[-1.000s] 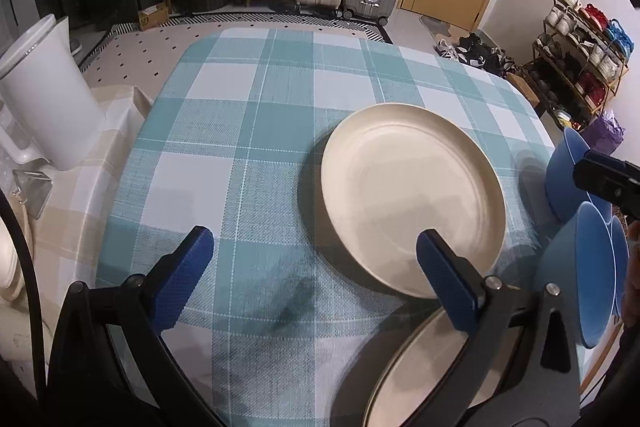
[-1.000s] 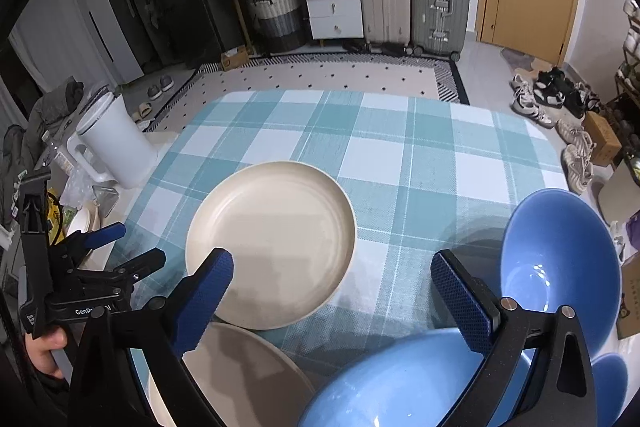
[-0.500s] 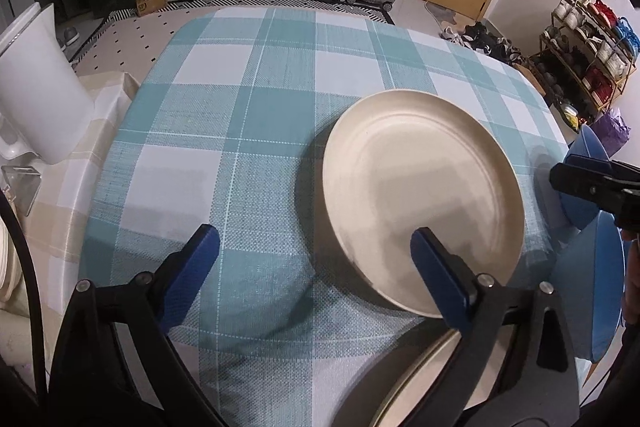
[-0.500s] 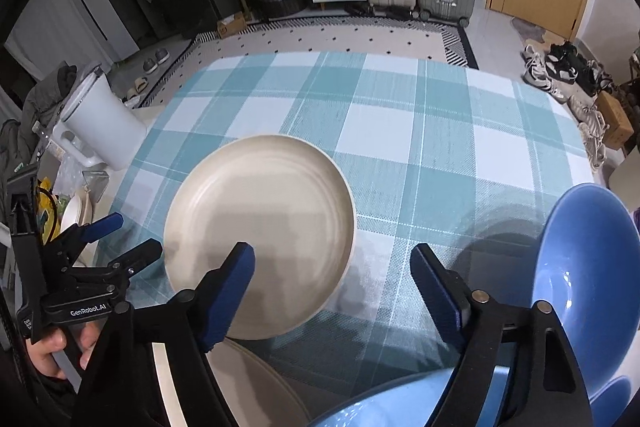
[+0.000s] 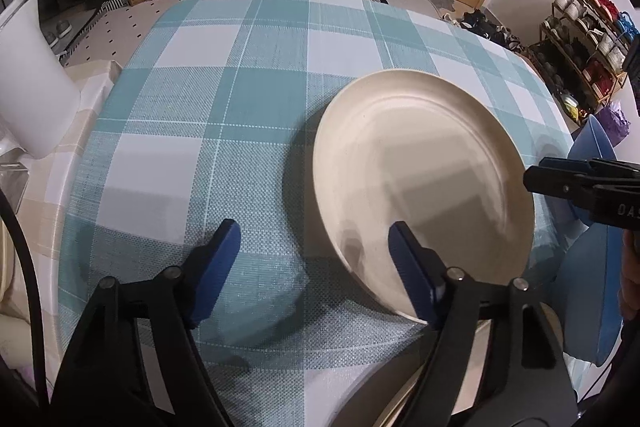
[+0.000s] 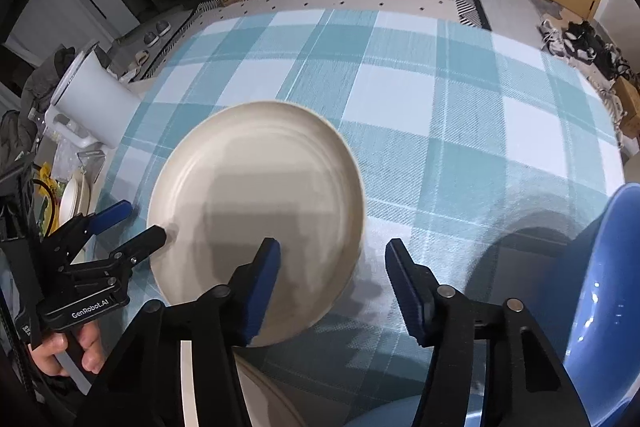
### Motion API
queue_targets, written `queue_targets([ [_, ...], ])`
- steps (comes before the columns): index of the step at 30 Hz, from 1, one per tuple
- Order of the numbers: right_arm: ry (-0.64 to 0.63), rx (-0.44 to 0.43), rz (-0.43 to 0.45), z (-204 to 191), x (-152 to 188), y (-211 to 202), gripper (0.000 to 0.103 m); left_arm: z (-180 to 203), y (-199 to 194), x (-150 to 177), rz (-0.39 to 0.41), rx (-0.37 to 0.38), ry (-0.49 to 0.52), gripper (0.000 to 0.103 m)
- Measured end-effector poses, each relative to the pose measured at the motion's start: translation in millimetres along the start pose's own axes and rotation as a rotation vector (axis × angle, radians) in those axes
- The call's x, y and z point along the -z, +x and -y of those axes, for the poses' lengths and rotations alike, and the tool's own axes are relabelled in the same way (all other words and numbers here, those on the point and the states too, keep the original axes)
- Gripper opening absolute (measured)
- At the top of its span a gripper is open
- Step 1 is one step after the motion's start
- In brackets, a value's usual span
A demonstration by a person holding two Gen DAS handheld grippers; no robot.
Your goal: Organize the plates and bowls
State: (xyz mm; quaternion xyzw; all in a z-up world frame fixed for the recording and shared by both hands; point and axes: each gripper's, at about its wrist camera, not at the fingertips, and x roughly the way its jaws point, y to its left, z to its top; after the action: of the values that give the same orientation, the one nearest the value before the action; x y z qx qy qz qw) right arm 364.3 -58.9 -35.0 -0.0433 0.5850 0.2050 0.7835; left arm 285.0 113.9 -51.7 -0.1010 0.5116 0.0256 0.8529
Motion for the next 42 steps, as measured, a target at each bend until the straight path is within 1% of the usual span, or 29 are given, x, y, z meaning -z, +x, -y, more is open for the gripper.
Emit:
queue_targets([
  [3,-0.001,0.010,-0.019,-0.1,-0.4,7.7,0.047,0.1,3.6,0.8,-0.010,0.006,0.000,0.067],
  [4,-0.001,0.013,-0.024,-0.2,-0.7,9.5,0.043,0.1,4.4,1.0,-0.013,0.009,0.000,0.065],
  [6,0.004,0.021,-0.035,1.1,-1.1,13.7,0.038,0.2,6.1,1.2,-0.016,0.012,0.000,0.060],
  [7,0.006,0.022,-0.037,1.8,-1.3,15.1,0.038,0.5,6.1,1.7,-0.017,0.012,0.001,0.059],
  [8,0.008,0.021,-0.039,2.9,-1.5,16.6,0.037,0.6,7.2,1.7,-0.018,0.014,0.002,0.055],
  [10,0.012,0.024,-0.045,4.9,-1.6,19.7,0.035,0.7,8.7,1.5,-0.021,0.015,0.004,0.052],
  [11,0.013,0.026,-0.049,5.7,-1.6,21.6,0.034,1.0,9.1,1.6,-0.020,0.017,0.006,0.048],
  [12,0.014,0.026,-0.051,6.5,-1.5,22.9,0.031,1.6,9.5,1.5,-0.019,0.018,0.008,0.044],
  [13,0.014,0.027,-0.052,7.0,-1.5,24.2,0.026,2.1,10.1,1.6,-0.019,0.018,0.011,0.042],
  [15,0.013,0.030,-0.056,7.7,-0.9,26.1,0.022,2.7,10.5,2.0,-0.017,0.027,0.015,0.031],
  [16,0.012,0.032,-0.055,7.8,-0.8,26.5,0.020,3.2,10.2,2.5,-0.017,0.028,0.017,0.028],
  [20,0.001,0.052,-0.046,6.0,-0.6,25.3,0.017,6.5,9.5,3.5,-0.010,0.056,0.025,0.015],
  [23,-0.007,0.061,-0.043,4.5,0.3,25.9,0.014,11.5,9.2,3.8,-0.003,0.033,0.049,0.015],
  [25,-0.012,0.069,-0.035,3.9,0.7,25.2,0.013,12.2,8.7,4.5,-0.002,0.030,0.051,0.015],
  [34,-0.023,0.092,-0.009,0.8,4.3,22.1,0.012,14.0,3.1,6.2,0.017,0.018,0.053,0.015],
  [37,-0.041,0.097,0.018,-2.6,5.2,17.1,0.012,15.9,-3.5,6.0,0.042,-0.003,0.065,0.015],
  [38,-0.047,0.095,0.035,-3.9,5.5,14.0,0.012,16.1,-5.7,6.0,0.046,-0.001,0.065,0.015],
  [42,-0.054,0.102,0.055,-6.5,5.5,6.8,0.012,17.5,-14.6,5.8,0.061,-0.003,0.068,0.015],
])
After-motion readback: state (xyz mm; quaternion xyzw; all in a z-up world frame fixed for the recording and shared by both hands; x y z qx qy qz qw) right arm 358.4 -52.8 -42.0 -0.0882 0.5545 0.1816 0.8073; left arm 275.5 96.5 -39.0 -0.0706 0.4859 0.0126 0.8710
